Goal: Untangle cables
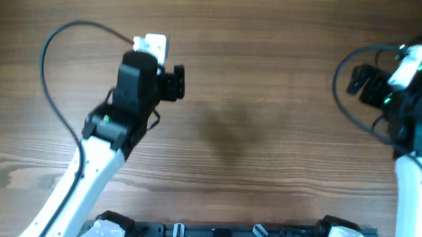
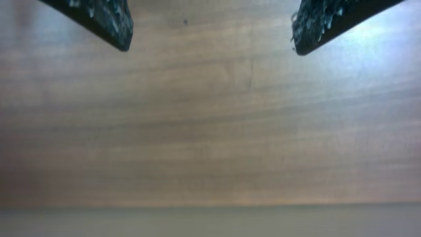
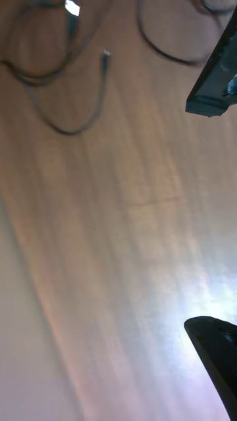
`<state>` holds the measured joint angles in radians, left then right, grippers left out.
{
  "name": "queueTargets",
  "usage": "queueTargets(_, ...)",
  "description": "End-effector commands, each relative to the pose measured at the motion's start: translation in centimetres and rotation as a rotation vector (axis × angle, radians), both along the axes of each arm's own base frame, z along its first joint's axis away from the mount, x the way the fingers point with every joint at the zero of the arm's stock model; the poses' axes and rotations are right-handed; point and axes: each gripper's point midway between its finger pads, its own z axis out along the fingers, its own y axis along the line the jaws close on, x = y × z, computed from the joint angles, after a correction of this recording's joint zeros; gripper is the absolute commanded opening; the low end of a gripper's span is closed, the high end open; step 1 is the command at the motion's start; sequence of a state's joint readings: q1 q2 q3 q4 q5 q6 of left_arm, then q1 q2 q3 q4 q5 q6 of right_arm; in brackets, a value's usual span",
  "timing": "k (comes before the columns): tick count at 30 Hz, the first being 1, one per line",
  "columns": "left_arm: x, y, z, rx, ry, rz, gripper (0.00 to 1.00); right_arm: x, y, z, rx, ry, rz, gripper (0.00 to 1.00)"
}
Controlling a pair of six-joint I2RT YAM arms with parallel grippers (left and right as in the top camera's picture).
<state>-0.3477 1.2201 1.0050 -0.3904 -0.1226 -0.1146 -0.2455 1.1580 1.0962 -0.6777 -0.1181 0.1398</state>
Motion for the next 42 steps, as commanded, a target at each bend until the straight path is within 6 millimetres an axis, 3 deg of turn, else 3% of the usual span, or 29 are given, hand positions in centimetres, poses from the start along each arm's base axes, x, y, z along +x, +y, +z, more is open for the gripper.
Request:
queueTargets(1,-2.9,2.1,-4.0,-0.025,0.053,0.106,0.80,-0.6,2.3,-2.1,-0.019,0.035,0.013,1.00)
queueTargets(3,-3.8,3.1,-5.3,-0.065,0.055,0.176,0.80,-0.6,4.3,-2.2,-0.055,0.048,0.037,1.00)
queueTargets(5,-4.9,3.5,-5.6,-0.092,0.021,0.185,0.80,-0.7,7.6,-2.1,-0.133,0.046,0.076,1.00)
queueTargets(7,-5.6,5.5,-6.7,-0.042,0.030,0.258,0.81,-1.1,11.0,-3.1,-0.140,0.041,0.159,1.00)
queueTargets(9,-5.9,6.3,-7.7,-0.058,0.066,0.267,0.81,-1.9,11.9,-5.3,-0.129,0.072,0.133,1.00)
queueTargets(12,-5.7,6.2,-7.3,-0.060,0.056,0.215,0.82,-3.0,13.7,-8.3,-0.110,0.097,0.169,1.00)
queueTargets(17,-5.9,5.3,-7.5,-0.069,0.069,0.155,0.83,-3.5,16.1,-9.7,-0.094,0.079,0.252,1.00)
queueTargets(20,-5.9,4.9,-7.5,-0.079,0.071,0.137,0.83,-2.4,16.0,-8.9,-0.128,0.026,0.282,1.00)
queueTargets(22,-6.0,4.6,-7.5,-0.092,0.076,0.120,0.84,-1.8,14.3,-8.9,-0.124,0.026,0.249,1.00)
queueTargets(26,-6.0,4.2,-7.5,-0.102,0.081,0.105,0.84,-0.8,9.1,-8.8,-0.007,0.036,0.155,1.00)
queueTargets(30,-6.1,3.9,-7.6,-0.115,0.086,0.087,0.85,-2.3,6.6,-7.4,-0.071,0.002,0.111,1.00)
queueTargets(31,-6.1,3.9,-7.5,-0.114,0.085,0.087,0.85,-2.7,6.6,-7.7,-0.055,-0.003,0.098,1.00)
queueTargets(34,-5.8,5.2,-7.6,-0.070,0.071,0.151,0.86,-4.8,6.6,-11.1,-0.023,0.021,0.078,1.00)
queueTargets(36,-5.6,6.0,-8.3,-0.029,0.084,0.188,0.88,-5.3,7.3,-11.6,-0.004,0.021,0.112,1.00)
queueTargets(39,-5.2,5.6,-10.5,0.006,0.148,0.162,0.89,-5.3,7.6,-12.3,-0.005,0.047,0.136,1.00)
queueTargets(42,-4.9,4.6,-11.2,-0.025,0.169,0.120,0.88,-5.4,7.7,-13.5,-0.004,0.094,0.148,1.00)
